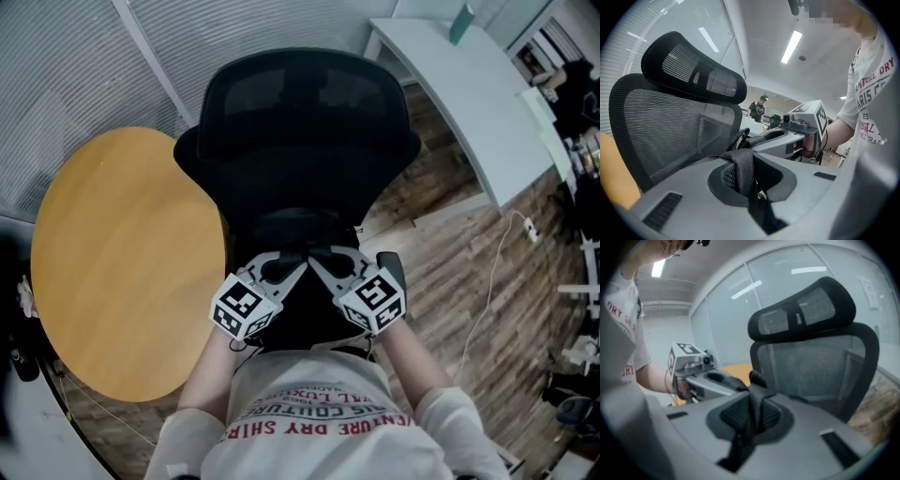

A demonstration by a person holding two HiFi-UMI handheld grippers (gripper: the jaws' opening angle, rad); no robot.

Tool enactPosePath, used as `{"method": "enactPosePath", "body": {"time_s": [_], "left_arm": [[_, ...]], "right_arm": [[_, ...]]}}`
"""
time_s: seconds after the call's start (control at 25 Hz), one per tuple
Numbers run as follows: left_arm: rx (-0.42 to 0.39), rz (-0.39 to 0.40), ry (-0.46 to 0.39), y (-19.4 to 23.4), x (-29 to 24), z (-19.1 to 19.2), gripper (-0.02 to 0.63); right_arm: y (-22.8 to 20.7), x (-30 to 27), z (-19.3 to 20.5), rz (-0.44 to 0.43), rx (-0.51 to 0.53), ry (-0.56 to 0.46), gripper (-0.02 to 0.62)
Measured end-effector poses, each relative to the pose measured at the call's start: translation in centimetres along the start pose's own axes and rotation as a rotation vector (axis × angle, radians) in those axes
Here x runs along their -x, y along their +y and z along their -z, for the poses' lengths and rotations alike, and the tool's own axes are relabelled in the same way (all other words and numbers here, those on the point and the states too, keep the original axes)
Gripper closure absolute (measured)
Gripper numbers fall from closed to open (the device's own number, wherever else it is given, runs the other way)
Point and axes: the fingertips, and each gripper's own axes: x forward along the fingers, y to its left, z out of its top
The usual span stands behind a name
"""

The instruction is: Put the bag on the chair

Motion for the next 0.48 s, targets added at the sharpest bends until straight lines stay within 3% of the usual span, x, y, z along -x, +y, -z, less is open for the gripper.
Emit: {"method": "enactPosePath", "body": {"time_s": [0.24,0.48], "left_arm": [[-0.064,0.011,0.033,-0.3,-0.7,1.9,0.555],[0.086,0.068,0.053,-0.2,-2.0,4.7,0.554]], "right_arm": [[-0.2,0.0,2.2,-0.002,0.036,0.059,0.539],[-1.1,-0.1,6.3,0.025,0.025,0.121,0.526]]}}
